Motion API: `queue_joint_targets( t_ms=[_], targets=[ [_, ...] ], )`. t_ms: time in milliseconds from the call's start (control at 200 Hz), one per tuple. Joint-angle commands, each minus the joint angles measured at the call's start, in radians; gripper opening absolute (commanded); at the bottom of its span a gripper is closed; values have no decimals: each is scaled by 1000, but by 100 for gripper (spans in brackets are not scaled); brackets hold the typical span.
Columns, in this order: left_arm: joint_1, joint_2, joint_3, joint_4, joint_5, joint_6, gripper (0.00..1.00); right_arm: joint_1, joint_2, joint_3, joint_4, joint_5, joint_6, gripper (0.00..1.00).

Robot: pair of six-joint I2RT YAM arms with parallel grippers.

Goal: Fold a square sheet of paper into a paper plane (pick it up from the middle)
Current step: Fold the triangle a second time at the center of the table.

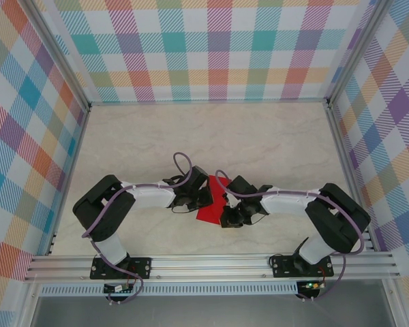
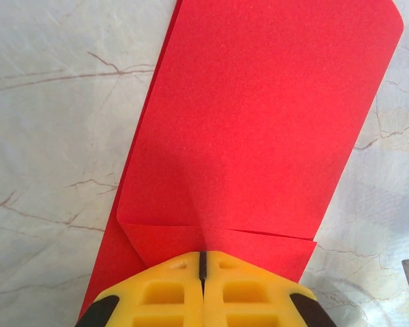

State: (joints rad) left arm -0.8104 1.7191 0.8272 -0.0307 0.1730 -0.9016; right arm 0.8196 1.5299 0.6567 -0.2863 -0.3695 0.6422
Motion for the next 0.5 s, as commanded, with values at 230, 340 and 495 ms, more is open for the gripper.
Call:
queue_joint_targets(
  t_ms=[230,340,495],
  targets=[
    [-6,70,-48,-97,-41,1,5,9,-84,56,2,113,96,10],
    [-6,64,-46,-87,-33,2,5,9,-38,75,43,106,125,10],
    [-7,50,-46,-74,-22,2,5,9,17,88,59,116,138,9]
  ],
)
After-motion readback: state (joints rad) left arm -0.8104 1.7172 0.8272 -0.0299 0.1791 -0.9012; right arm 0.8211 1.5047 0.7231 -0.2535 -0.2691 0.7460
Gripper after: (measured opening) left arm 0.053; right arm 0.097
